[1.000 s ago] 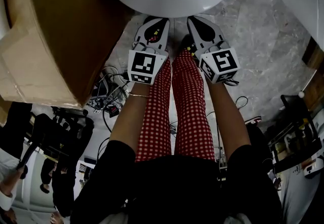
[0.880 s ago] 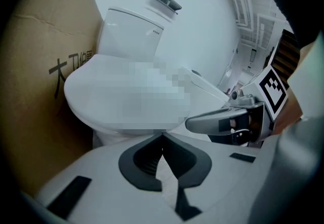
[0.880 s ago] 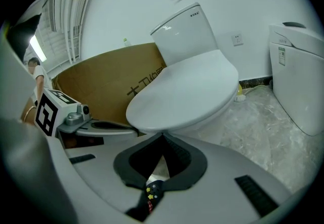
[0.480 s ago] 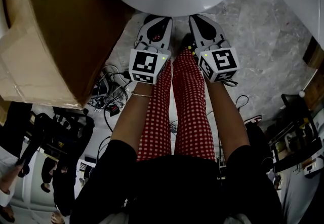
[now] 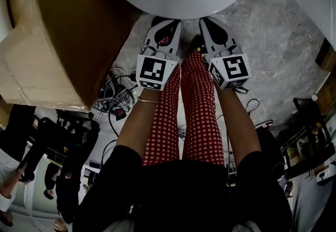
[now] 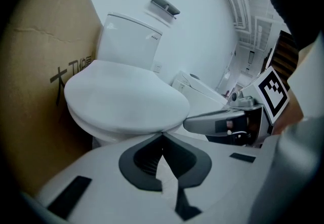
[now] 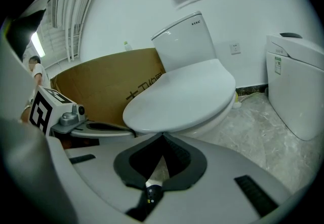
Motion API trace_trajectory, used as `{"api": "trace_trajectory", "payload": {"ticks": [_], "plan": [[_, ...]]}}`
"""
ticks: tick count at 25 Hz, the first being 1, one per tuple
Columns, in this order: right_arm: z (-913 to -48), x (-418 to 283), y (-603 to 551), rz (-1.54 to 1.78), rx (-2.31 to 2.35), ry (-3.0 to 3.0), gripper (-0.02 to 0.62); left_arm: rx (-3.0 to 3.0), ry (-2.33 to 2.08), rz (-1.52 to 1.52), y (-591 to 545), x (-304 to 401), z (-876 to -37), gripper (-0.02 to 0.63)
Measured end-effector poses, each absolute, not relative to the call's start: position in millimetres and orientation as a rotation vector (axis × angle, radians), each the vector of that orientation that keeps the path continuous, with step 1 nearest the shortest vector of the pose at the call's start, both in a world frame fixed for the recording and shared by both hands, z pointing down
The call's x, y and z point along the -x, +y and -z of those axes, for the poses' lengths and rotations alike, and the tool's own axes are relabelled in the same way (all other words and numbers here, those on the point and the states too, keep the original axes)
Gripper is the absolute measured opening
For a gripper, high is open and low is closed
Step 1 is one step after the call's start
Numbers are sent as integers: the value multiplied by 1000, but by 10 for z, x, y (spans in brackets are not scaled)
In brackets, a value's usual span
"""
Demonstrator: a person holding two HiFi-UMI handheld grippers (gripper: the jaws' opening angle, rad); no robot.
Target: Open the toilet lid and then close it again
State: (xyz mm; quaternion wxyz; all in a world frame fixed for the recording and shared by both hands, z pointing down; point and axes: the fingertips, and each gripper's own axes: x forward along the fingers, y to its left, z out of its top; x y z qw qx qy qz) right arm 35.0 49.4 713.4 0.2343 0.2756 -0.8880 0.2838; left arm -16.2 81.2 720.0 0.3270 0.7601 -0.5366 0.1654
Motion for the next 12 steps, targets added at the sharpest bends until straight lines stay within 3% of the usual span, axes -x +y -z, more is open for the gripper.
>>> {"api": "trace_trajectory", "payload": {"ticks": [12], "plan": [[-6778,-353,483,-722,-725,-2491,18,-2024,-1428,-401,723,150,-6916,3]]}}
